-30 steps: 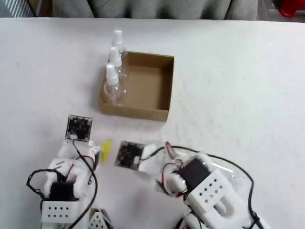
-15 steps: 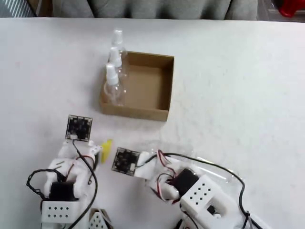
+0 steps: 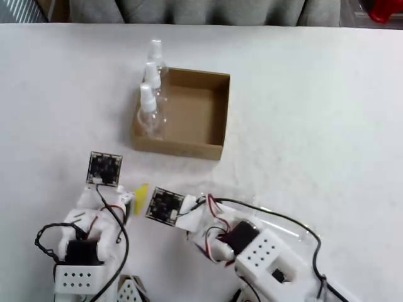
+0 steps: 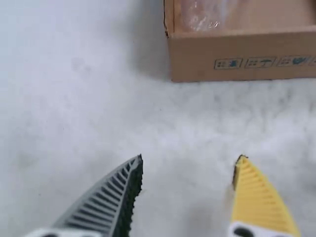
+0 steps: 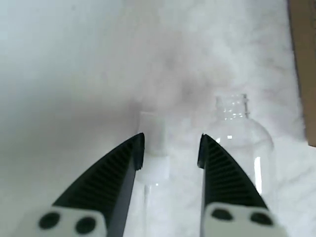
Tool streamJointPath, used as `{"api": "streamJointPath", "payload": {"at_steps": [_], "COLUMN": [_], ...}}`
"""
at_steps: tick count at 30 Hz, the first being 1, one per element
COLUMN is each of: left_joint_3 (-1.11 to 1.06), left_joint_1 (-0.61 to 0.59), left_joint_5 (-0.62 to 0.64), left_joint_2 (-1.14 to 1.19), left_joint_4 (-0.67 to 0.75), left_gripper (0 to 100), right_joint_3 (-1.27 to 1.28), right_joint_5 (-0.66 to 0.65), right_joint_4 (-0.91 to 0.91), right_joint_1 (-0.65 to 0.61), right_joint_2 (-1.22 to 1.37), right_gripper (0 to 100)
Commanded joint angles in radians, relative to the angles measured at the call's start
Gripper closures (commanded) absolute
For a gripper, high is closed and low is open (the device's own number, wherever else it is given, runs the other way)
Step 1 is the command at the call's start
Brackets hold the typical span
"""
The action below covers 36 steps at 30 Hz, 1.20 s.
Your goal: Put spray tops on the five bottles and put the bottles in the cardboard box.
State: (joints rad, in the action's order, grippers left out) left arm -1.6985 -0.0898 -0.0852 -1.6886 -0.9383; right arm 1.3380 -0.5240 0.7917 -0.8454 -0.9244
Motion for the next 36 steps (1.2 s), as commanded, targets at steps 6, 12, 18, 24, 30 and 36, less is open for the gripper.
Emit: {"api": "streamJointPath", "payload": {"at_steps": [6,12,18,24,30,36], "left_joint_3": [0.000,0.000,0.000,0.000,0.000,0.000], "left_joint_1": [-0.005,-0.005,-0.005,-0.007,-0.008,-0.008], "left_joint_5": [-0.008,-0.008,-0.008,-0.005,-0.002,0.000], "left_joint_2": [0.013,0.013,0.013,0.013,0.010,0.010], "left_joint_4": [-0.003,-0.003,-0.003,-0.003,-0.002,0.002], "left_gripper": [72,72,72,72,72,72], "right_joint_3": [-0.126,-0.178,-0.184,-0.241,-0.462,-0.551], "right_joint_5": [0.003,0.006,0.008,0.104,0.463,0.667], "right_joint_4": [-0.082,-0.079,-0.076,-0.045,0.056,-0.028], "right_joint_1": [-0.007,-0.007,-0.005,0.001,0.024,0.001], "right_joint_2": [0.348,0.426,0.430,0.429,0.440,0.443], "right_gripper": [85.0,85.1,99.5,98.1,98.4,98.4]}}
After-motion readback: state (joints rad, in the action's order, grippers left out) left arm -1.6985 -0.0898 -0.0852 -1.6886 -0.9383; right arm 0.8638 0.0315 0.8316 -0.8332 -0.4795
